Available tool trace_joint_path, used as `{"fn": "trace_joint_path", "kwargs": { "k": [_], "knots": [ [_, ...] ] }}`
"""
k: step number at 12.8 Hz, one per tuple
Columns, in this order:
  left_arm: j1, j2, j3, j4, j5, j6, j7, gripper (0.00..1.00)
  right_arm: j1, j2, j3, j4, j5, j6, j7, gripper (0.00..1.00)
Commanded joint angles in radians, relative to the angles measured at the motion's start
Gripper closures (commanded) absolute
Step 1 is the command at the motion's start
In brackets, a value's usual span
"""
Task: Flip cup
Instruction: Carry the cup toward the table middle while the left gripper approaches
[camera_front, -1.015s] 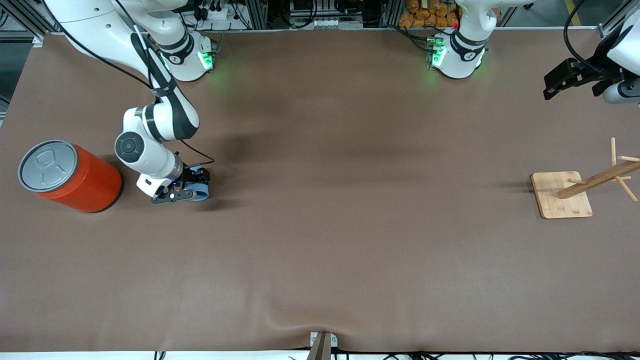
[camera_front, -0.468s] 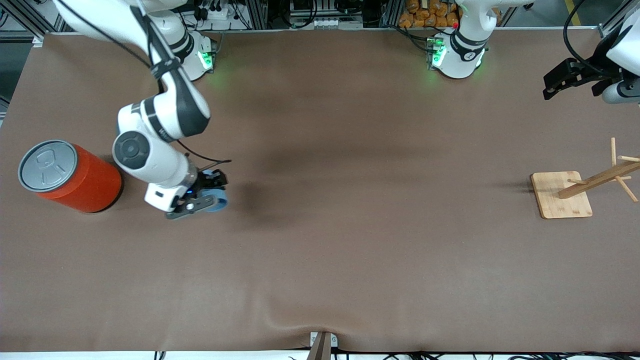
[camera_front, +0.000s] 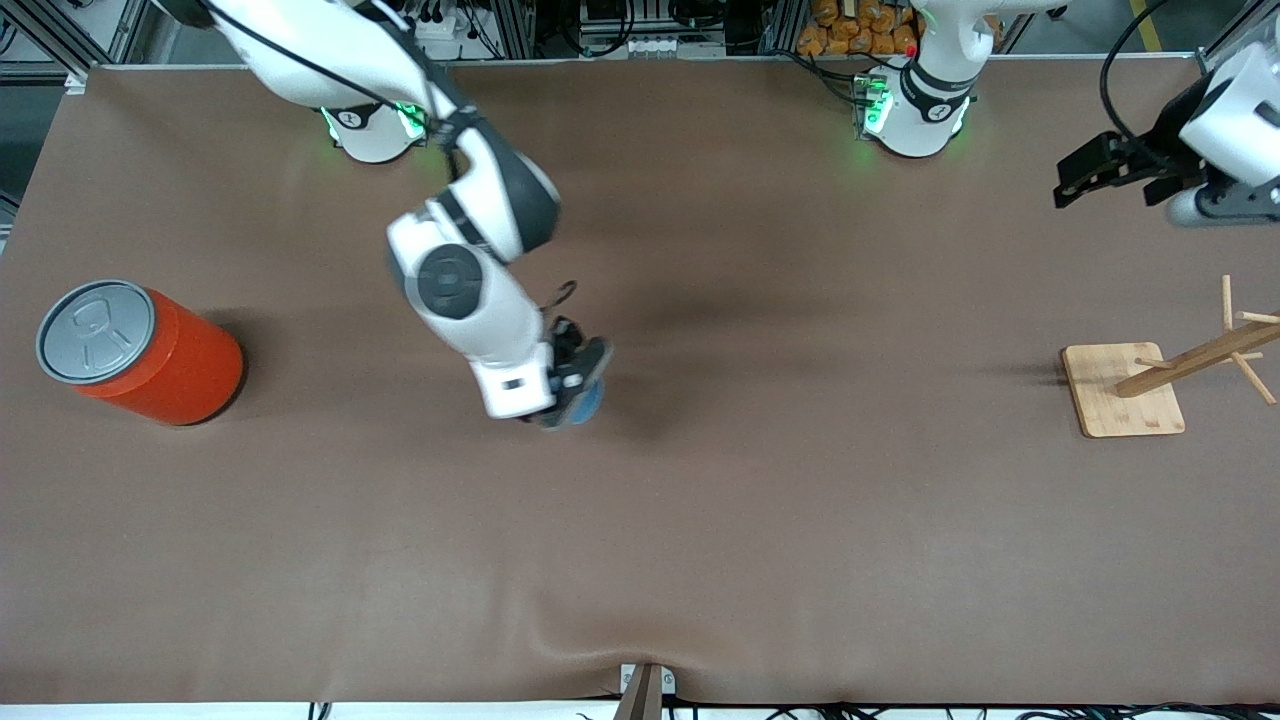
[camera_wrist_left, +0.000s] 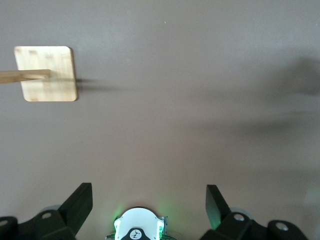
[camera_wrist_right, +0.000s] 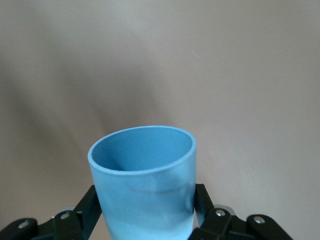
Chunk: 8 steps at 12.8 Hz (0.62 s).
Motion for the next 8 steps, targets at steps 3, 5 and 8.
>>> {"fn": "trace_joint_path", "kwargs": {
  "k": [3, 5, 8],
  "knots": [
    [0.0, 0.171, -0.004, -0.009, -0.162, 0.073, 0.007, 0.0, 0.228, 0.152, -0.017, 0.176, -0.213, 0.017, -0.04, 1.0],
    [-0.008, 0.228, -0.006, -0.009, -0.202, 0.097, 0.007, 0.0, 0.293, 0.195, -0.015, 0.176, -0.312, 0.058, -0.029, 1.0],
    [0.011, 0.291, -0.004, -0.006, -0.3, 0.099, 0.01, 0.0, 0.328, 0.235, -0.018, 0.176, -0.316, 0.065, 0.001, 1.0]
  ]
}}
